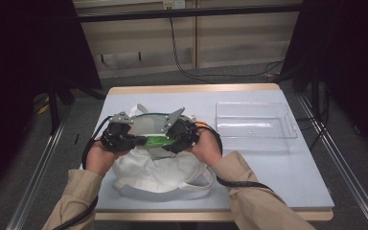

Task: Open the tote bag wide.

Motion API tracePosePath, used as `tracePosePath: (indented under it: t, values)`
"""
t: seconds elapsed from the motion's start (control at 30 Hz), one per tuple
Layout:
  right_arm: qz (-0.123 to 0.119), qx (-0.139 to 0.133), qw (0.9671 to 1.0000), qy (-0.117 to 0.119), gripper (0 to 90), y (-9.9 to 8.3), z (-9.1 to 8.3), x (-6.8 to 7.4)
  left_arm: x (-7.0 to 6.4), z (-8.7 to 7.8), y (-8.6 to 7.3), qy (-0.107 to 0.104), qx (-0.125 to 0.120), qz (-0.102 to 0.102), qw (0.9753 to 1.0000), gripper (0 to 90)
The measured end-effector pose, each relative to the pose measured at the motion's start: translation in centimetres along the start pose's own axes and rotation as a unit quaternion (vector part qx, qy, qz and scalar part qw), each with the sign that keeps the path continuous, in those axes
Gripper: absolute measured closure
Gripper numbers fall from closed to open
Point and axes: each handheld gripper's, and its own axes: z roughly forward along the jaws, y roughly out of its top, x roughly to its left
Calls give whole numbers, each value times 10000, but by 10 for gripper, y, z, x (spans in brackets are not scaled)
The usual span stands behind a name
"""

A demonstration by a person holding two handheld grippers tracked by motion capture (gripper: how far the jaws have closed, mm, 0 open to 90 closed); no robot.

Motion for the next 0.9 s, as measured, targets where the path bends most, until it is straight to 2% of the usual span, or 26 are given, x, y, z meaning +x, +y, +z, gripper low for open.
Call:
tracePosePath:
  t: [0.13,0.23,0.27,0.3,0.37,0.4,0.43,0.47,0.57,0.6,0.7,0.9]
  values:
    - [-158,-28,9999,3,677,3,-5,2,-1,-2,3,65,-92,34,9999,900]
    - [-46,46,10000,66,701,6,-11,0,1,-5,3,20,-281,-27,9996,870]
    - [-24,71,9999,80,706,7,-12,-1,1,-6,4,71,-261,32,9996,856]
    - [13,108,9999,88,710,8,-13,-2,0,-6,3,60,-313,65,9995,827]
    - [60,156,9998,121,714,10,-16,-5,-1,-6,2,100,-330,180,9992,709]
    - [85,150,9997,145,717,10,-17,-7,-1,-5,1,150,-342,178,9991,664]
    - [115,186,9996,172,719,10,-19,-8,-2,-4,0,125,-329,89,9993,622]
    - [133,202,9995,202,720,10,-20,-10,-1,-3,-1,63,-277,124,9995,605]
    - [203,263,9991,250,722,10,-22,-13,-4,2,-4,149,-190,296,9993,498]
    - [257,258,9989,295,723,11,-22,-14,-5,3,-5,165,-251,259,9992,473]
    - [317,318,9985,322,726,13,-24,-17,-7,6,-7,299,-234,310,9988,364]
    - [290,443,9979,365,729,23,-33,-18,-10,14,-15,357,-246,281,9987,257]
